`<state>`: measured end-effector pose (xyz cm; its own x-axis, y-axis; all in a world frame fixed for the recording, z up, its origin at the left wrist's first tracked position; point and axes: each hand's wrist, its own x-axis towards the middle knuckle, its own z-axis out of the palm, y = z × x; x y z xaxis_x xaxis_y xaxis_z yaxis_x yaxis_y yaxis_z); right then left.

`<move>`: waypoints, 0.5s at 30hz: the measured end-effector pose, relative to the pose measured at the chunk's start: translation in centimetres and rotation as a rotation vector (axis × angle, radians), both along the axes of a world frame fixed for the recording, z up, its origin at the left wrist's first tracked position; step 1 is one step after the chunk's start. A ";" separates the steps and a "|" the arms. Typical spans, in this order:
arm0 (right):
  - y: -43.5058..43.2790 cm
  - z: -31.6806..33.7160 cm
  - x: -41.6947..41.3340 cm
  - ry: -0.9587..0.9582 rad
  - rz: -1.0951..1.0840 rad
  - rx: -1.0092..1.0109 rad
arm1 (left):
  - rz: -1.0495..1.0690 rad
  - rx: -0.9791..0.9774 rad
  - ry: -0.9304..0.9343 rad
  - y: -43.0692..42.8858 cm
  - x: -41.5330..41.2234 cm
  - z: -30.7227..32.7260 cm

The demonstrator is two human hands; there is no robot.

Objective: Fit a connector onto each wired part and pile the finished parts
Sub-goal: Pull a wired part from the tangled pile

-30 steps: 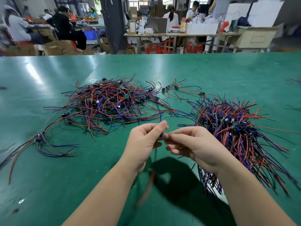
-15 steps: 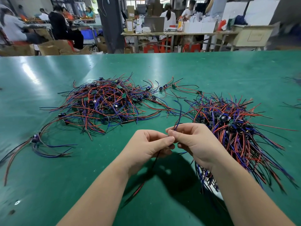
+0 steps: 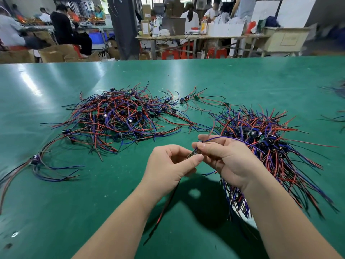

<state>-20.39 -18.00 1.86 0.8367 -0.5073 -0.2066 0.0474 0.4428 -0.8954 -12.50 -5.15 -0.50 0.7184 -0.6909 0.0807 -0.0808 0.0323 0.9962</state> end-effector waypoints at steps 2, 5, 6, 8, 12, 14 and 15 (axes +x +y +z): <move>0.0 -0.2 0.0 0.076 0.047 -0.116 | 0.055 -0.016 -0.052 0.0 -0.2 -0.2; 0.3 -0.5 0.1 0.093 0.079 -0.170 | 0.084 -0.034 -0.067 0.0 -0.4 -0.3; 0.3 -0.5 0.1 0.066 0.077 -0.146 | 0.073 -0.032 -0.070 0.0 -0.4 -0.3; 0.3 -0.3 -0.1 0.015 0.065 -0.110 | 0.021 -0.015 -0.060 0.0 -0.5 -0.2; -0.1 -0.1 -0.2 0.004 0.021 -0.132 | -0.095 0.010 0.034 -0.3 -0.5 0.0; -0.2 0.0 -0.2 -0.001 0.003 -0.131 | -0.126 0.013 0.052 -0.4 -0.3 0.2; -0.4 0.2 -0.2 -0.012 -0.017 -0.111 | -0.142 0.030 0.045 -0.3 -0.1 0.2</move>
